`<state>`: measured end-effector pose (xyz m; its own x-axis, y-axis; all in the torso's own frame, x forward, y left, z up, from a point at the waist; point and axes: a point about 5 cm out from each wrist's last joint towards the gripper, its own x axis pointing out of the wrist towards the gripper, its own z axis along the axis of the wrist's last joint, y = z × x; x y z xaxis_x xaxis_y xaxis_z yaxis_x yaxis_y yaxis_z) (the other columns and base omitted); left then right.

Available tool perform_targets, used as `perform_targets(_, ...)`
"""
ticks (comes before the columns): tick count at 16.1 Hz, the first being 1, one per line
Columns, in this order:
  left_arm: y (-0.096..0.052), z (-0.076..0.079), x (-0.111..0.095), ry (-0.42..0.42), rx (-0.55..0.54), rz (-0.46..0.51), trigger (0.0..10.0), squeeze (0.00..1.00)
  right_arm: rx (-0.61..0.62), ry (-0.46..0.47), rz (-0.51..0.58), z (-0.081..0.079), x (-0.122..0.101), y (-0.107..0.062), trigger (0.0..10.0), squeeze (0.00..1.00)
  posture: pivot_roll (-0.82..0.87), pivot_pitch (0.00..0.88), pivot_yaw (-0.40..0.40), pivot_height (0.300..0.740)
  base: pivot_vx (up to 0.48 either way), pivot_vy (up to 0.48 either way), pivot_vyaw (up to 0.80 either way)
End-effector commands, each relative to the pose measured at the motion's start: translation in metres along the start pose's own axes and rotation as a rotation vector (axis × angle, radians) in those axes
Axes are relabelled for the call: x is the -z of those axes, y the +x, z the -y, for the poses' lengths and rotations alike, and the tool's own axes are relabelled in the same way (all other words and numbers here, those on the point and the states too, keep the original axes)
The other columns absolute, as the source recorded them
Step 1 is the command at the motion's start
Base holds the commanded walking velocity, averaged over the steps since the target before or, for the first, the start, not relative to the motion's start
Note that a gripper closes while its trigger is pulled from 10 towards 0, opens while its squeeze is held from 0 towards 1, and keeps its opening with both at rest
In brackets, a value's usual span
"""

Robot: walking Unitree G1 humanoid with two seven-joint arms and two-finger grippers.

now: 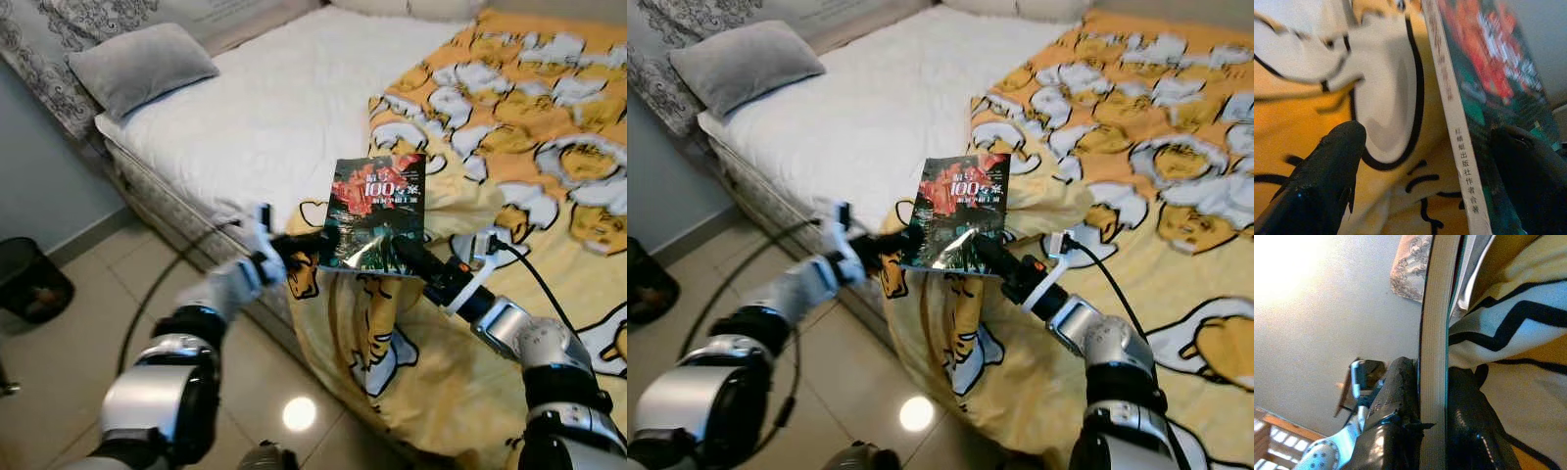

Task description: Clean up the room

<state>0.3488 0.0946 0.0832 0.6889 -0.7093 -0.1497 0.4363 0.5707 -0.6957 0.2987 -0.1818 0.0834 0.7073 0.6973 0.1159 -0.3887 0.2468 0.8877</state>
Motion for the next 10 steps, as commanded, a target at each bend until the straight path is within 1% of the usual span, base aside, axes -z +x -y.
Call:
perform_targets(1,0.0009,-0.0005,-0.0026,0.013,-0.012,0.001,5.7,0.00,-0.079,-0.009,0.013,-0.0112,-0.0030,0.0073,0.0,0.00,-0.09,0.117,0.196,0.740,0.000,0.000,0.00)
perform_targets(2,0.0026,0.0017,-0.0034,0.002,0.009,0.018,1.2,0.00,-0.071,-0.009,0.012,-0.0109,-0.0019,0.0062,0.0,0.00,-0.10,0.118,0.201,0.740,0.000,0.000,0.00)
perform_targets(3,0.0048,0.0060,-0.0040,-0.021,0.052,0.025,0.0,0.00,-0.066,-0.007,0.012,-0.0102,-0.0006,0.0045,0.0,0.00,-0.09,0.117,0.206,0.740,0.000,0.000,0.00)
perform_targets(4,0.0059,0.0079,-0.0038,-0.030,0.071,0.023,0.0,0.00,-0.065,-0.004,0.012,-0.0100,0.0004,0.0033,0.0,0.00,-0.09,0.116,0.207,0.740,0.000,0.000,0.00)
perform_targets(10,0.0030,0.0047,0.0006,-0.019,0.080,-0.017,0.0,0.00,-0.028,-0.011,0.015,-0.0072,0.0014,0.0067,0.0,0.00,-0.08,0.102,0.197,0.740,0.000,0.000,0.00)
